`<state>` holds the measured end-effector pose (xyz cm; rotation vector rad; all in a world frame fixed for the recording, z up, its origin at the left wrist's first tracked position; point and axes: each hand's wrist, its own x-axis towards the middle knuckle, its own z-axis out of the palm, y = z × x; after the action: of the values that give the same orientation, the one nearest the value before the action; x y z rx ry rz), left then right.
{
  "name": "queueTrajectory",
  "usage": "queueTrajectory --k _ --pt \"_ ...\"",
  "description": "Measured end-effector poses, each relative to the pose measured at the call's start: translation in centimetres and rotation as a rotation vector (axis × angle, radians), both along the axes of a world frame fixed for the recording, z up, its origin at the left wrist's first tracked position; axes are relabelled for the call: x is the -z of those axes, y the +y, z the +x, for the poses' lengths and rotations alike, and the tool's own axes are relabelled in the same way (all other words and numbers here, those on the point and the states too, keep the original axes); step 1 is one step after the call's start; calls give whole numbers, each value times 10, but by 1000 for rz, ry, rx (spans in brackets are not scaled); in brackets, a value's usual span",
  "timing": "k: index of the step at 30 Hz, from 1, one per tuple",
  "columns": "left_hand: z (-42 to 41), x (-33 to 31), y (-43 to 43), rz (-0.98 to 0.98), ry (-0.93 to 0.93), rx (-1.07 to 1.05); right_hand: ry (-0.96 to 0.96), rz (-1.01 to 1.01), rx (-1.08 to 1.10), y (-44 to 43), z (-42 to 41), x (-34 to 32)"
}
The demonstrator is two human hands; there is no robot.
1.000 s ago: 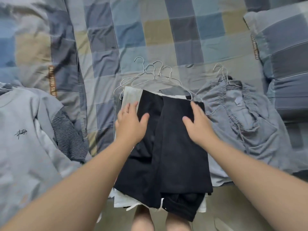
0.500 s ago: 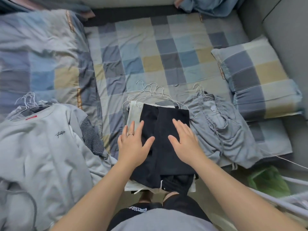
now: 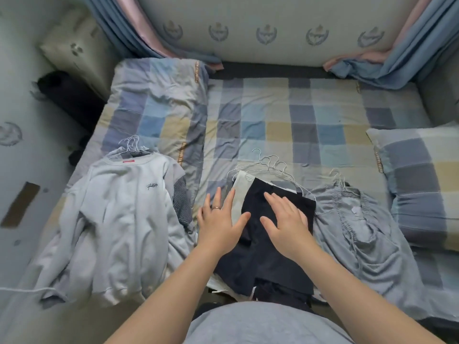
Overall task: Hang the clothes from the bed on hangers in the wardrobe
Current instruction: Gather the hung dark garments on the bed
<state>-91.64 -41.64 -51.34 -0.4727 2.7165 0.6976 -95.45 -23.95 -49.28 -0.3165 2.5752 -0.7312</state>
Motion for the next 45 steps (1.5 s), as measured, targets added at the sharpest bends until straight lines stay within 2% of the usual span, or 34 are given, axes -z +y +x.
queueTrajectory --k 4,10,17,20,26,32,38,45 --pt "35 0 14 -11 -20 -175 -15 23 -190 9 1 2" --pt "121 5 28 -10 -149 -464 -21 31 -521 -4 24 9" --pt "235 -4 34 -46 -140 -798 -17 -11 -908 -41 99 9" --pt "301 -9 42 -16 -91 -1015 -2 -43 -1110 -64 151 1" --pt "448 -17 76 -90 -41 -1345 40 -112 -1491 -99 279 -16" --pt "616 -28 135 -155 5 -1620 133 -231 -1914 -105 456 -29" --pt "769 -58 218 -337 26 -1955 105 -484 -2287 -91 636 -60" --pt "872 -122 328 -599 44 -2332 -28 -919 -2680 -38 806 -133"
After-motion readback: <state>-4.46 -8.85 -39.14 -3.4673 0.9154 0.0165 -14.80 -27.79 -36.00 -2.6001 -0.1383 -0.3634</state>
